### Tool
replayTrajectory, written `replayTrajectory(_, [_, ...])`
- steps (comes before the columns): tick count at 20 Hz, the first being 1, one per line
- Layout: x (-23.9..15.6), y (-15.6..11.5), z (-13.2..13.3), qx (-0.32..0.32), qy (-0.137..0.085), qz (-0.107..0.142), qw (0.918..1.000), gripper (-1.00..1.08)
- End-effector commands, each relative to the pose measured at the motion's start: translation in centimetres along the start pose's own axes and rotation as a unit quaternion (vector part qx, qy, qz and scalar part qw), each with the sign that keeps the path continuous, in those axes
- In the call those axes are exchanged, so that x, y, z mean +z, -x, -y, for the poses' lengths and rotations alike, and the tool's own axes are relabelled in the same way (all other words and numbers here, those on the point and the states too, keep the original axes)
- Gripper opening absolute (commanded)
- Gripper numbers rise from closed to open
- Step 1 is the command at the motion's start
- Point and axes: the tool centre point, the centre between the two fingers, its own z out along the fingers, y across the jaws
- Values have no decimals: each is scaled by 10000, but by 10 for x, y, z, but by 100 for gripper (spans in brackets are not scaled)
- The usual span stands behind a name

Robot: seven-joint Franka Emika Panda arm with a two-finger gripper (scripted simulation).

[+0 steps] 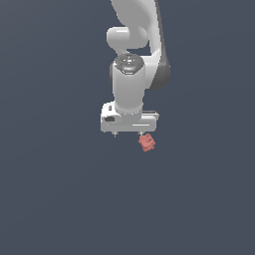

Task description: Pick up the object and move it to a goal position.

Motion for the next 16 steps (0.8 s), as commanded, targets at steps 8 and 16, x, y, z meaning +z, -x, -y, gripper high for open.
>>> replayTrajectory(8, [8, 4, -17, 95, 118, 97, 9998, 100])
replayTrajectory(16, [12, 5, -18, 64, 144, 118, 9998, 100])
